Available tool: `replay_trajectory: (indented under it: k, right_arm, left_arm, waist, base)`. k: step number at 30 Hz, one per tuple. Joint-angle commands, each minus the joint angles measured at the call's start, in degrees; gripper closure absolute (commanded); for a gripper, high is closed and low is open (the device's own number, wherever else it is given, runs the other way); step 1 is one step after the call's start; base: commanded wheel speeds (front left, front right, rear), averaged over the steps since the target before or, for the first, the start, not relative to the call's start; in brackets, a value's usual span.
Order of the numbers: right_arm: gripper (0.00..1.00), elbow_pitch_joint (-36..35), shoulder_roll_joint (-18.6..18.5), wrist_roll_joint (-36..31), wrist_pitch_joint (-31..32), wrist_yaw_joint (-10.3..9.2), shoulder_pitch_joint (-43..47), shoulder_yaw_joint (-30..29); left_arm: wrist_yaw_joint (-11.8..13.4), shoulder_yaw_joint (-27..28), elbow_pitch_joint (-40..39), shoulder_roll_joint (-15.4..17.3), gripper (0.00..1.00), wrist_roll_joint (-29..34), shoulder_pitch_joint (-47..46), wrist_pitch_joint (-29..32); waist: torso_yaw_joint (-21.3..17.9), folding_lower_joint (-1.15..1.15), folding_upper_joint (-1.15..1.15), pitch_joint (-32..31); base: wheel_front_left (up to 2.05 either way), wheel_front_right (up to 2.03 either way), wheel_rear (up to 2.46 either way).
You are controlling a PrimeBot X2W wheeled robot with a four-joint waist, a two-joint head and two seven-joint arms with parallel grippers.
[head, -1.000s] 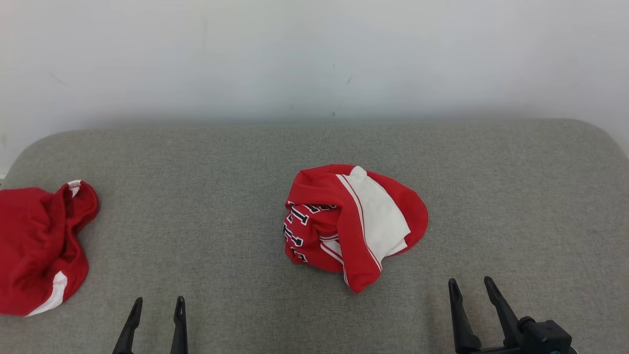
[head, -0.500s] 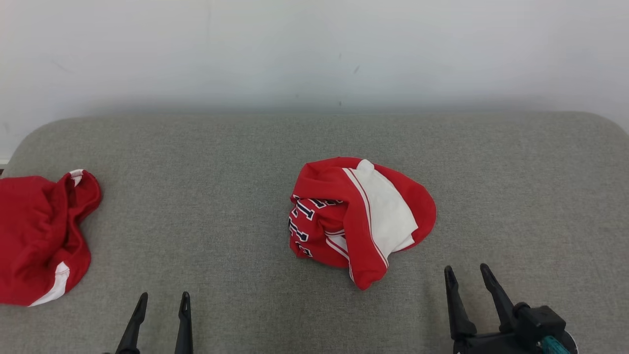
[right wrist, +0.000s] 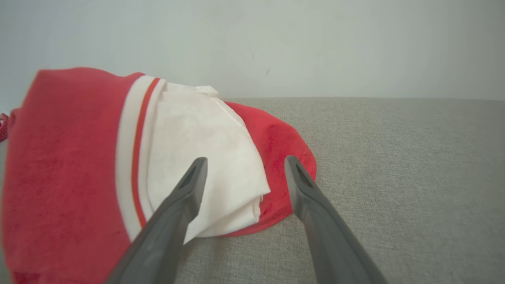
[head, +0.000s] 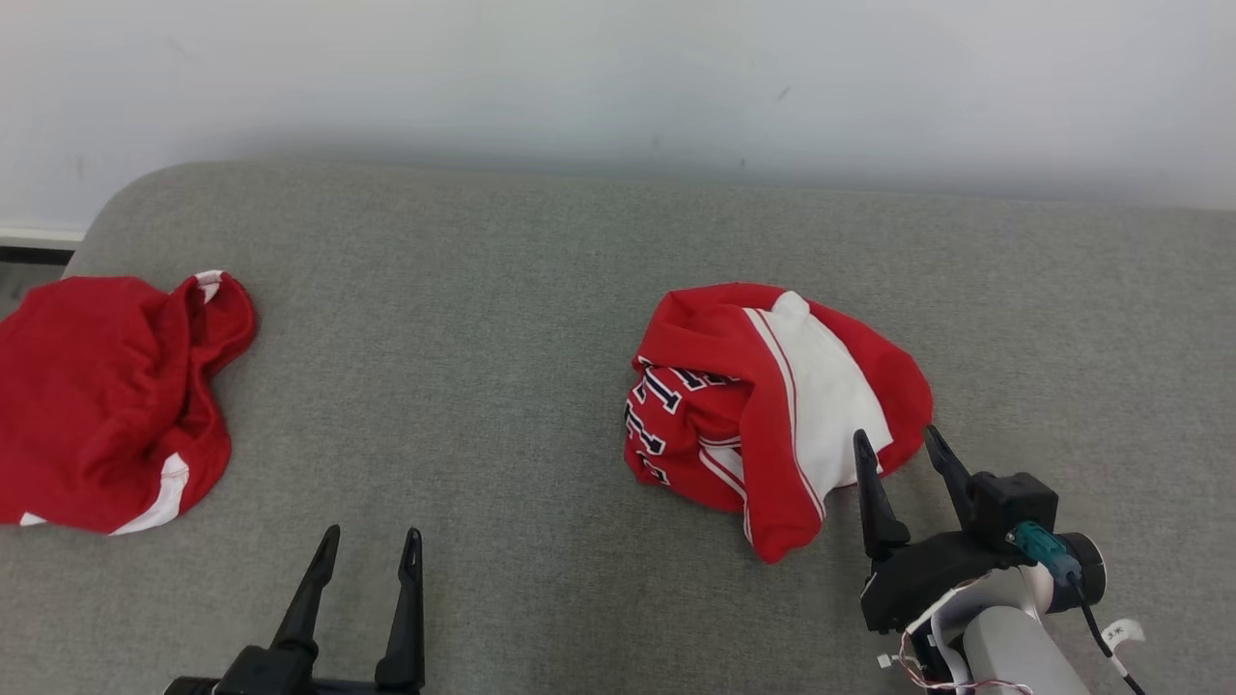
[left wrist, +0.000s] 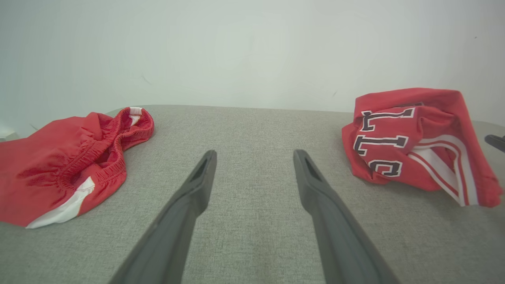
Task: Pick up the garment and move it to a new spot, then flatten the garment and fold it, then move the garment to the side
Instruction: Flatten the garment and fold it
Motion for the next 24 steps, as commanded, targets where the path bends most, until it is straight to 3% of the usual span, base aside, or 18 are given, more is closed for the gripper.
replay_trajectory:
  k: [1, 12, 13, 14, 15, 16, 17, 24]
  right_arm:
    - [0.00, 2.77, -0.11, -0.96, -0.05, -0.12, -1.75, -0.39]
    - [0.00, 16.16, -1.22, -1.36, -0.04, -0.12, -8.34, -2.34]
    - [0.42, 17.51, -1.16, -1.09, -0.05, -0.12, -8.91, -2.04]
    - [0.65, 17.58, -1.17, -0.90, -0.05, -0.12, -9.85, -1.92]
    - [0.65, 17.58, -1.17, -0.90, -0.05, -0.12, -9.85, -1.92]
    - [0.74, 17.90, -1.26, -0.82, -0.06, -0.12, -10.28, -1.89]
    - [1.00, 18.00, -1.26, -0.68, -0.06, -0.12, -10.41, -1.77]
    - [1.00, 13.24, -2.28, -1.16, -0.05, -0.12, -9.74, -0.67]
  left_arm:
    - [0.28, -0.51, 0.30, -0.07, 0.00, -0.45, -0.92, -0.17]
    - [0.24, -2.23, 0.72, -0.08, 0.00, -1.06, -1.53, -0.17]
    - [0.23, -2.26, 0.77, -0.08, 0.00, -1.05, -1.49, -0.17]
    - [0.22, -2.28, 0.78, -0.08, 0.00, -1.03, -1.49, -0.17]
    - [0.22, -2.28, 0.78, -0.08, 0.00, -1.03, -1.49, -0.17]
    - [0.20, -2.32, 0.77, -0.08, 0.00, -1.01, -1.51, -0.17]
    - [0.18, -2.28, 0.76, -0.08, 0.00, -0.99, -1.55, -0.17]
    - [0.43, -1.48, 0.75, -0.09, 0.00, -0.86, -0.70, -0.17]
  waist:
    - [2.29, -0.01, 0.00, 1.32]
    - [5.35, -0.01, 0.00, 1.99]
    - [5.47, -0.01, 0.00, 2.02]
    - [5.56, -0.01, 0.00, 2.07]
    - [5.56, -0.01, 0.00, 2.07]
    - [5.63, -0.01, 0.00, 2.11]
    - [5.67, -0.01, 0.00, 2.15]
    - [4.35, -0.01, 0.00, 1.16]
  base:
    - [0.00, 0.00, 0.00]
    - [0.00, 0.00, 0.00]
    - [0.00, 0.00, 0.00]
    - [0.00, 0.00, 0.00]
    - [0.00, 0.00, 0.00]
    - [0.00, 0.00, 0.00]
    - [0.00, 0.00, 0.00]
    - [0.00, 0.00, 0.00]
